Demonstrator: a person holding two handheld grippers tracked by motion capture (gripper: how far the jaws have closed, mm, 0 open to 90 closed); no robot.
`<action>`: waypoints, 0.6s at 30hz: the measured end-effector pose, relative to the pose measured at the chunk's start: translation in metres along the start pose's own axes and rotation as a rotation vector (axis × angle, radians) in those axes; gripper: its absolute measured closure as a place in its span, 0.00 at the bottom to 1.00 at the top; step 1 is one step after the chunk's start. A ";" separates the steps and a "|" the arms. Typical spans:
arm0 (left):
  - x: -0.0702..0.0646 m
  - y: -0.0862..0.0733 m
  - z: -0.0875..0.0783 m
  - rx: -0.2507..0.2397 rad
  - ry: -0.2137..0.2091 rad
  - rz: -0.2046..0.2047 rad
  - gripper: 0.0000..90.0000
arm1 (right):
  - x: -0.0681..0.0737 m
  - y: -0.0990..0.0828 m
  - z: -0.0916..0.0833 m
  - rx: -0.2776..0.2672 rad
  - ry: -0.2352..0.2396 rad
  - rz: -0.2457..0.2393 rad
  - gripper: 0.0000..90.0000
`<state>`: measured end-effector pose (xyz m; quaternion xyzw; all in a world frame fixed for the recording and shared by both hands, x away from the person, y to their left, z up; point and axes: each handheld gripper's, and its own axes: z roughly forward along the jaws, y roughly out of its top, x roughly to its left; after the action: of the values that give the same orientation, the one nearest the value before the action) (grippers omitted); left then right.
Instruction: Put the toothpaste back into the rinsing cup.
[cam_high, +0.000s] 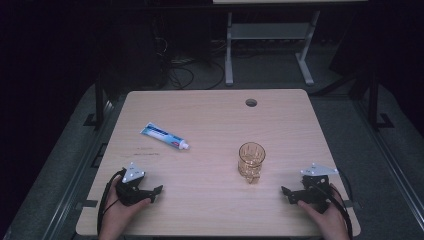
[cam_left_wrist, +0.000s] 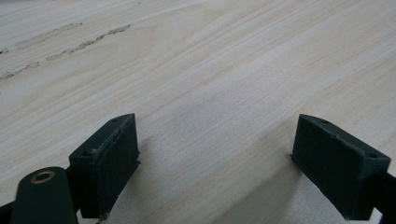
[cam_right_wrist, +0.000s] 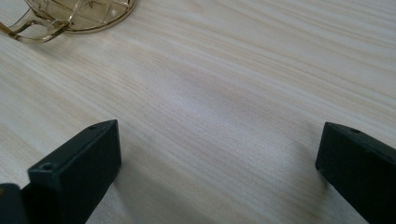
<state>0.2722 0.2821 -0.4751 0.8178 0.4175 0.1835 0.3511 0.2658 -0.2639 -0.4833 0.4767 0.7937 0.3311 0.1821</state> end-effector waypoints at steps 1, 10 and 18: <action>0.000 0.000 0.000 0.000 0.000 0.001 0.15 | 0.000 0.000 0.000 0.000 0.000 0.000 0.00; 0.000 0.006 -0.005 0.017 -0.021 0.004 0.37 | 0.000 0.000 0.000 0.000 -0.002 -0.002 0.00; 0.002 0.018 -0.009 0.010 -0.046 0.007 0.60 | 0.000 0.000 0.000 0.000 -0.002 -0.001 0.00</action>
<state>0.2785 0.2804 -0.4563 0.8249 0.4074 0.1637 0.3560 0.2659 -0.2640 -0.4834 0.4766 0.7939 0.3302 0.1832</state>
